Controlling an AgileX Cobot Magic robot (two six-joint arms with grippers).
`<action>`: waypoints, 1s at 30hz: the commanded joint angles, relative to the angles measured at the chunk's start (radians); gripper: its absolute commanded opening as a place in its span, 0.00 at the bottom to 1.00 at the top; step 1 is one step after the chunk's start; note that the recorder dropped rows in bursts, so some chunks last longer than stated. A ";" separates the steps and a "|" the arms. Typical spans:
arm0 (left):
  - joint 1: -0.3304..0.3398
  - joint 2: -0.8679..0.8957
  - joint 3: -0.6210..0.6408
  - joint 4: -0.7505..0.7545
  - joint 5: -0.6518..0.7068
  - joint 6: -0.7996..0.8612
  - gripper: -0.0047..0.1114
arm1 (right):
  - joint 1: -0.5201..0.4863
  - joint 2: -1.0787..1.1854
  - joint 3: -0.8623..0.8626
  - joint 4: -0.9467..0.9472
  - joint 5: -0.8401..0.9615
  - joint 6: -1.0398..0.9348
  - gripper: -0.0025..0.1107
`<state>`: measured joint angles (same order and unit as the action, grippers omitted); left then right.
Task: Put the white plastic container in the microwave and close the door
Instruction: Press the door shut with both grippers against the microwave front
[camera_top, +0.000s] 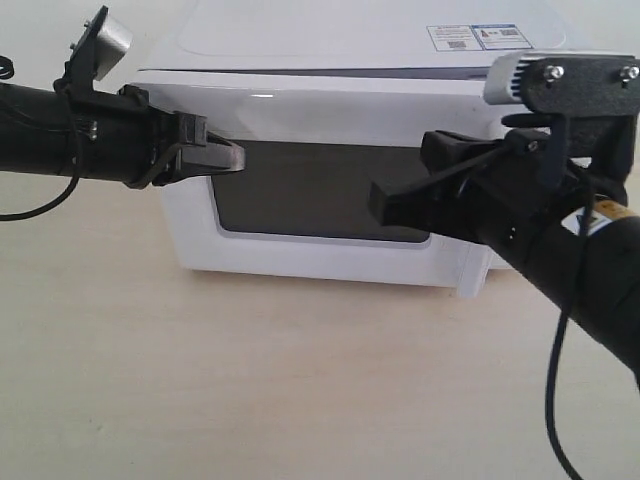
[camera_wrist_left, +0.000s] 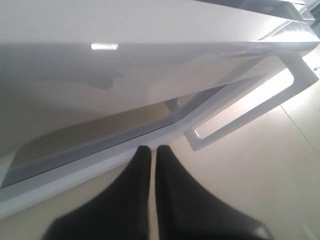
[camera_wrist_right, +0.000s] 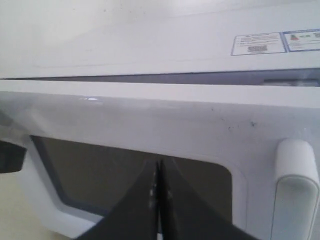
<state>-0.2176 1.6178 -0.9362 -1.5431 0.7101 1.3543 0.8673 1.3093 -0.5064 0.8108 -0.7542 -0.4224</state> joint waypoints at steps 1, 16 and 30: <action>-0.005 -0.004 -0.006 -0.010 -0.004 0.008 0.08 | 0.002 0.079 -0.059 0.117 -0.043 -0.115 0.02; -0.005 -0.004 -0.006 -0.012 -0.015 0.008 0.08 | -0.001 0.100 -0.146 0.306 -0.090 -0.350 0.02; -0.005 -0.028 -0.006 -0.006 -0.009 0.008 0.08 | -0.114 0.100 -0.178 0.302 0.004 -0.353 0.02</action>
<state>-0.2176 1.6119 -0.9362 -1.5431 0.7023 1.3543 0.7778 1.4101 -0.6626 1.1184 -0.7800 -0.7651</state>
